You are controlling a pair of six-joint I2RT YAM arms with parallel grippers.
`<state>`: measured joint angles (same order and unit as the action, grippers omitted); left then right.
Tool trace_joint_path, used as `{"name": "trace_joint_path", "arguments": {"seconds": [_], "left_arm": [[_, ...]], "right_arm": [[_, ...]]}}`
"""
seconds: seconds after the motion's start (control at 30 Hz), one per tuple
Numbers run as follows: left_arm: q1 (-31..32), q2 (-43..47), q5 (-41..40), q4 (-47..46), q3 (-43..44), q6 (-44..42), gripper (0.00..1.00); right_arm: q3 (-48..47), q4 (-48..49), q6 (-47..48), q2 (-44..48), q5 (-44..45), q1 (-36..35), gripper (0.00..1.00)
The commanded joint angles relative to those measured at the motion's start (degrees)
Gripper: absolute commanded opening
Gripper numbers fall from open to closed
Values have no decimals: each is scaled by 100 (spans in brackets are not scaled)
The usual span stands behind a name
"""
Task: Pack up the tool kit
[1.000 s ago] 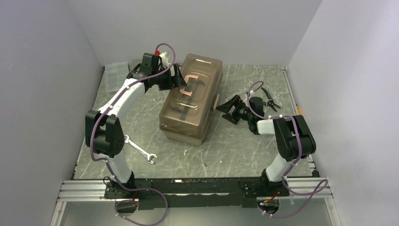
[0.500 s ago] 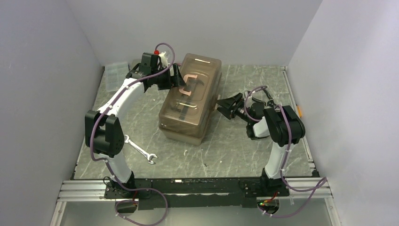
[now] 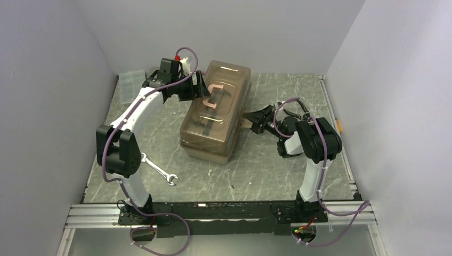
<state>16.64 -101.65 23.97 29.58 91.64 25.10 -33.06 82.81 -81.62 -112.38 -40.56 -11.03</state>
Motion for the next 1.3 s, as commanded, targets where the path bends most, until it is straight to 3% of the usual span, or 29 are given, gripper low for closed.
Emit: {"name": "trace_joint_path", "arguments": {"seconds": [0.0, 0.33, 0.57, 0.7, 0.87, 0.97, 1.03, 1.17, 1.27], "left_arm": [[164, 30, 401, 28, 250, 13, 88], [164, 94, 389, 14, 216, -5, 88], [164, 130, 408, 16, 180, -4, 88], [164, 192, 340, 91, 202, -55, 88], [164, 210, 302, 90, 184, -65, 88], [164, 189, 270, 83, 163, -53, 88], [164, 170, 239, 95, 161, -61, 88], [164, 133, 220, 120, 187, -75, 88], [164, 100, 222, 134, 203, -76, 88]], "right_arm": [[76, 1082, 252, 519, 0, 16, 71], [209, -192, 957, 1482, 74, 36, 70], [113, 220, 611, 1166, 61, 70, 63], [346, -653, 1077, 1774, 297, 288, 63], [645, -1736, 1638, 2521, 583, 598, 77], [752, -2110, 1786, 2595, 653, 756, 78], [817, -2040, 1790, 2468, 599, 853, 80], [906, -1370, 1602, 1929, 431, 922, 95], [838, -856, 1392, 1434, 287, 909, 97]]}}
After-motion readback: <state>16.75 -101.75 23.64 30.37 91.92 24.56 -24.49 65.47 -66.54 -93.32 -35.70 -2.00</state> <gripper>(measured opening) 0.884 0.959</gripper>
